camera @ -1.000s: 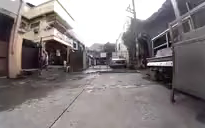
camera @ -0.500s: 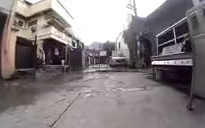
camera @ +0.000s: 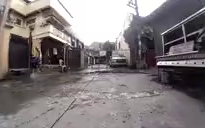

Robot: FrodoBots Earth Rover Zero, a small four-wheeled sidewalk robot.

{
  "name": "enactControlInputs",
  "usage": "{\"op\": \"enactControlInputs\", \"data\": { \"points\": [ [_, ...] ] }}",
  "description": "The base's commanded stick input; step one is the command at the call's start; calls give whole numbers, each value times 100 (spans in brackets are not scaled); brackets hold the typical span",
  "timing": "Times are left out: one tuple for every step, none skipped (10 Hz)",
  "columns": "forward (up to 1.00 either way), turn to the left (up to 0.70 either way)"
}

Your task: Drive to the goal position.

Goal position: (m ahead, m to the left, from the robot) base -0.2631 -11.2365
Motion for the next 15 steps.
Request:
{"op": "enactControlInputs", "data": {
  "points": [
    [70, 0],
    [70, 0],
    [70, 0],
    [70, 0],
    [70, 0],
    [70, 0],
    [70, 0],
    [70, 0],
    [70, 0],
    [70, 0],
    [70, 0],
    [70, 0],
    [70, 0],
    [70, 0],
    [70, 0]
  ]
}}
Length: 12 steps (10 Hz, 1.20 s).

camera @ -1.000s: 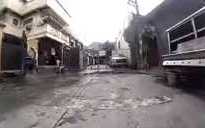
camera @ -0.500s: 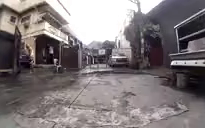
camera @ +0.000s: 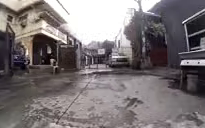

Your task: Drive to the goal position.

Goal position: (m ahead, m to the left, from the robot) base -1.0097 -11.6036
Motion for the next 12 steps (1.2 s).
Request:
{"op": "enactControlInputs", "data": {
  "points": [
    [70, 0],
    [70, 0],
    [70, 0],
    [70, 0],
    [70, 0],
    [70, 0],
    [70, 0],
    [70, 0],
    [70, 0],
    [70, 0],
    [70, 0],
    [70, 0]
  ]
}}
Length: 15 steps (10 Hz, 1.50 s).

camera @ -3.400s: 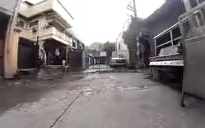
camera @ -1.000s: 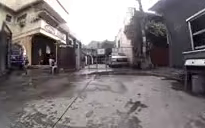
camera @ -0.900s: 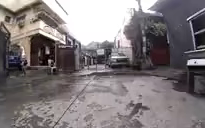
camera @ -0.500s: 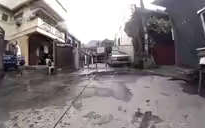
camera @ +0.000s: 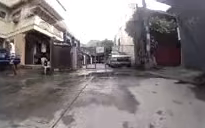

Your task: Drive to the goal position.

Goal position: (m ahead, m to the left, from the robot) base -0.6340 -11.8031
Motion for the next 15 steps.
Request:
{"op": "enactControlInputs", "data": {
  "points": [
    [70, 0],
    [70, 0],
    [70, 0],
    [70, 0],
    [70, 0],
    [70, 0],
    [70, 0],
    [70, 0],
    [70, 0],
    [70, 0],
    [70, 0],
    [70, 0],
    [70, -22],
    [70, -27],
    [70, -10]
  ]
}}
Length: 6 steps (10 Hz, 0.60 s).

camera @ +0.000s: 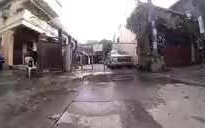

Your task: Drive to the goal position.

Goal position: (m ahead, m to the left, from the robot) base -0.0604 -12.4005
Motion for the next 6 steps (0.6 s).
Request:
{"op": "enactControlInputs", "data": {
  "points": [
    [70, 0],
    [70, 0],
    [70, 0],
    [70, 0],
    [70, -12],
    [70, -27]
  ]
}}
